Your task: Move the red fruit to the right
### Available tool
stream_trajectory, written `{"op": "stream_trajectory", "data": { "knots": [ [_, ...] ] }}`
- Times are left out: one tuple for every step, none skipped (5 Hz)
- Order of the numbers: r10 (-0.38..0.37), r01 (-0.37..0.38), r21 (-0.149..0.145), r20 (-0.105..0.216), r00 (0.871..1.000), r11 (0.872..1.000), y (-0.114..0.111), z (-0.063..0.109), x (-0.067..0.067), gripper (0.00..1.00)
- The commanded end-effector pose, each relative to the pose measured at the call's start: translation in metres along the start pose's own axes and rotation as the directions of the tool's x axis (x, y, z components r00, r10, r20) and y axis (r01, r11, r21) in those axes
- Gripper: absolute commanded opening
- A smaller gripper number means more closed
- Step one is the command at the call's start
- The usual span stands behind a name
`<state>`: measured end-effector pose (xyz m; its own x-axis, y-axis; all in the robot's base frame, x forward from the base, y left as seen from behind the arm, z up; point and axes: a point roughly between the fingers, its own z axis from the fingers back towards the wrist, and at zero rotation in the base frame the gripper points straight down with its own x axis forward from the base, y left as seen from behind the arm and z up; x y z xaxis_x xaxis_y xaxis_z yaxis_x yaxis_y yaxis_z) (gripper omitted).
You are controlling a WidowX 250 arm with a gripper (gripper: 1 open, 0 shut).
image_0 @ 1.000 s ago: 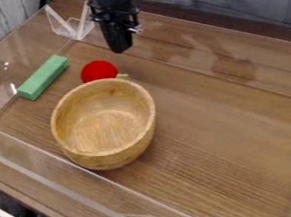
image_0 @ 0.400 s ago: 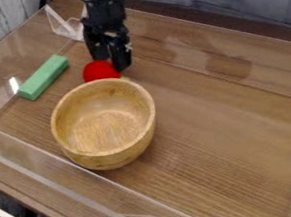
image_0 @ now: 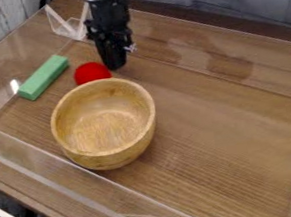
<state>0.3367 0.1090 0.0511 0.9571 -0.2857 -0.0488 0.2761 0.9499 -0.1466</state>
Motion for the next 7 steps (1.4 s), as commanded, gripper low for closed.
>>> {"op": "stream_trajectory", "data": {
  "knots": [
    [-0.006,0.000,0.061,0.102,0.995,0.998,-0.015,0.051,0.008,0.00],
    [-0.032,0.027,0.060,0.080,0.996,0.998,-0.018,0.036,0.003,1.00],
    [-0.045,0.042,0.062,0.060,0.997,0.997,-0.006,0.015,-0.006,0.00],
    [-0.030,0.025,0.063,0.082,0.996,0.998,-0.009,0.019,-0.007,0.00],
    [-0.041,0.034,0.066,0.108,0.993,0.997,-0.014,0.043,-0.005,0.00],
    [-0.053,0.044,0.071,0.134,0.990,0.996,-0.019,0.069,-0.002,0.00],
    [0.005,-0.014,0.068,0.122,0.992,0.998,-0.017,0.051,-0.008,1.00]
  ]
}}
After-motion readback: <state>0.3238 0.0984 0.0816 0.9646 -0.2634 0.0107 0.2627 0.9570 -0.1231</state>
